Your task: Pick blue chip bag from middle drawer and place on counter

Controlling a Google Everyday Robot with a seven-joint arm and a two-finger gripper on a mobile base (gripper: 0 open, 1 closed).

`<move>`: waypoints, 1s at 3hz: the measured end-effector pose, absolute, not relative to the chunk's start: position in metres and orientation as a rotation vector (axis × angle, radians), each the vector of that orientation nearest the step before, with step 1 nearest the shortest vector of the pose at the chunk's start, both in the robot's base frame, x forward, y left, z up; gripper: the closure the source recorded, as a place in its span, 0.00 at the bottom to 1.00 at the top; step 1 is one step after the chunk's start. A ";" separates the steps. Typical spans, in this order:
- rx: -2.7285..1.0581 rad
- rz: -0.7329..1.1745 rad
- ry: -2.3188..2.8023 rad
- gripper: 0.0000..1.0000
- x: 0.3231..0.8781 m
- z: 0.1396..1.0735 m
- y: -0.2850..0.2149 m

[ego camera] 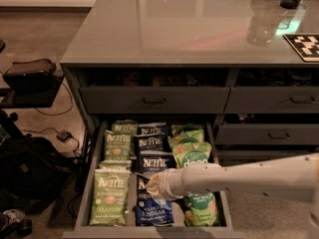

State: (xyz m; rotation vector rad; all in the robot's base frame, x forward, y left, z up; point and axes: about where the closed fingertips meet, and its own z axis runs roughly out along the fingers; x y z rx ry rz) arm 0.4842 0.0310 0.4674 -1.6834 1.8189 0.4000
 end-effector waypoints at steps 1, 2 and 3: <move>-1.681 0.305 1.736 1.00 0.467 0.539 0.020; -1.651 0.234 1.672 1.00 0.466 0.607 0.010; -1.572 0.191 1.680 1.00 0.489 0.670 -0.005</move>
Offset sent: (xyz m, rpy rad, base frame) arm -0.0183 -0.0423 0.2287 0.0324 -0.3066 -0.0268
